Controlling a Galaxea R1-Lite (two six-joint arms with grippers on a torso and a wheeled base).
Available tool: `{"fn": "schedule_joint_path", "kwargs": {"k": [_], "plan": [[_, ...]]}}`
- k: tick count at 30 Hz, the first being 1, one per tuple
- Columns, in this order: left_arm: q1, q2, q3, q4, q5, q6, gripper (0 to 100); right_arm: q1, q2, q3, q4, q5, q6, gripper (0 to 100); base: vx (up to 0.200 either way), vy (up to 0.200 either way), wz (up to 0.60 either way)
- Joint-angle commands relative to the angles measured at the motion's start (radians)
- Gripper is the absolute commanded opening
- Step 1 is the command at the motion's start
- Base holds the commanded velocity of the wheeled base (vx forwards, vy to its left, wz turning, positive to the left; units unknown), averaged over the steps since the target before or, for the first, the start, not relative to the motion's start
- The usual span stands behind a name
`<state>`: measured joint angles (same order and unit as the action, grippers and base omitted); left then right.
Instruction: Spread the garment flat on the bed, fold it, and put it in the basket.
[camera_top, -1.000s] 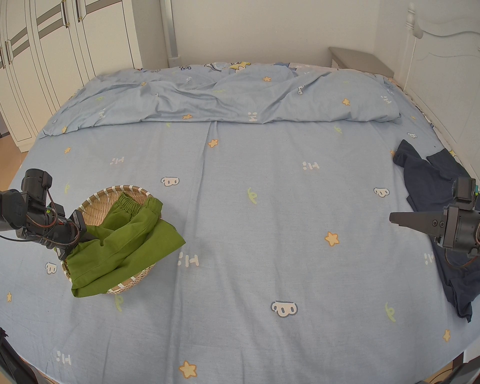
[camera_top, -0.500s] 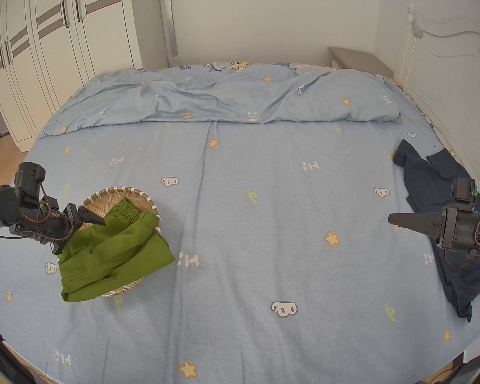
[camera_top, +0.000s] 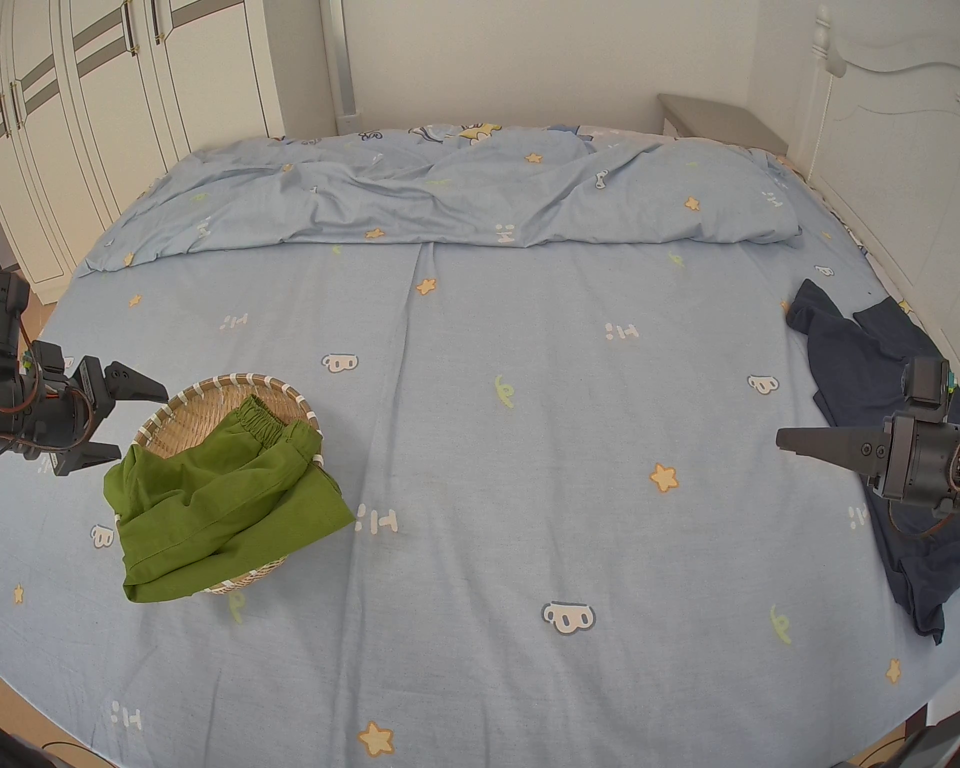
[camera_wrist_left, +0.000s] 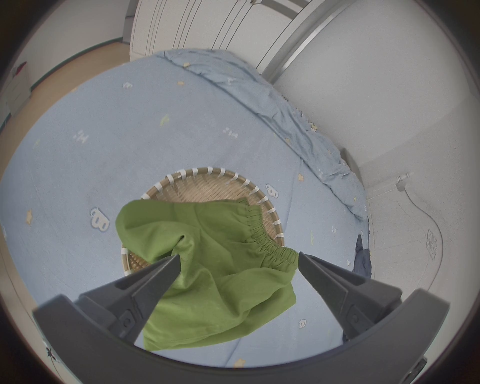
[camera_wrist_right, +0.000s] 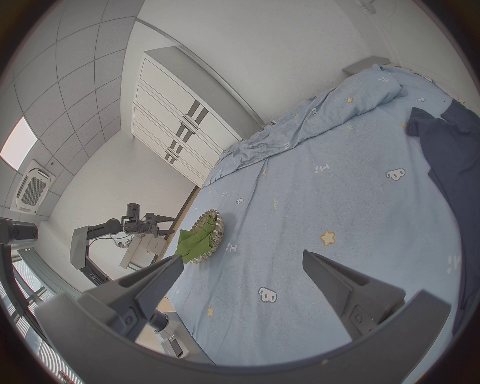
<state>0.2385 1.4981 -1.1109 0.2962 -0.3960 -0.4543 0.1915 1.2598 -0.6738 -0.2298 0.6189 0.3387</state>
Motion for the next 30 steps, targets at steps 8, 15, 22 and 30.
{"fn": "schedule_joint_path", "kwargs": {"k": [8,15,22,30], "plan": [[-0.105,-0.386,0.049,0.100,0.120,0.055,100,0.002,-0.117,0.054,-0.005,-0.001,-0.055,100,0.000,0.000,0.00],[-0.240,-0.705,0.135,0.282,0.220,0.051,100,0.008,-0.298,0.277,-0.011,-0.005,-0.213,100,0.000,0.000,0.00],[-0.223,-1.069,0.301,0.402,0.256,0.049,100,-0.115,-0.593,0.473,-0.002,-0.030,-0.208,100,0.000,0.000,0.00],[-0.232,-1.328,0.511,0.448,0.269,0.046,100,-0.144,-0.878,0.562,0.072,-0.024,-0.142,100,0.000,0.000,0.00]]}}
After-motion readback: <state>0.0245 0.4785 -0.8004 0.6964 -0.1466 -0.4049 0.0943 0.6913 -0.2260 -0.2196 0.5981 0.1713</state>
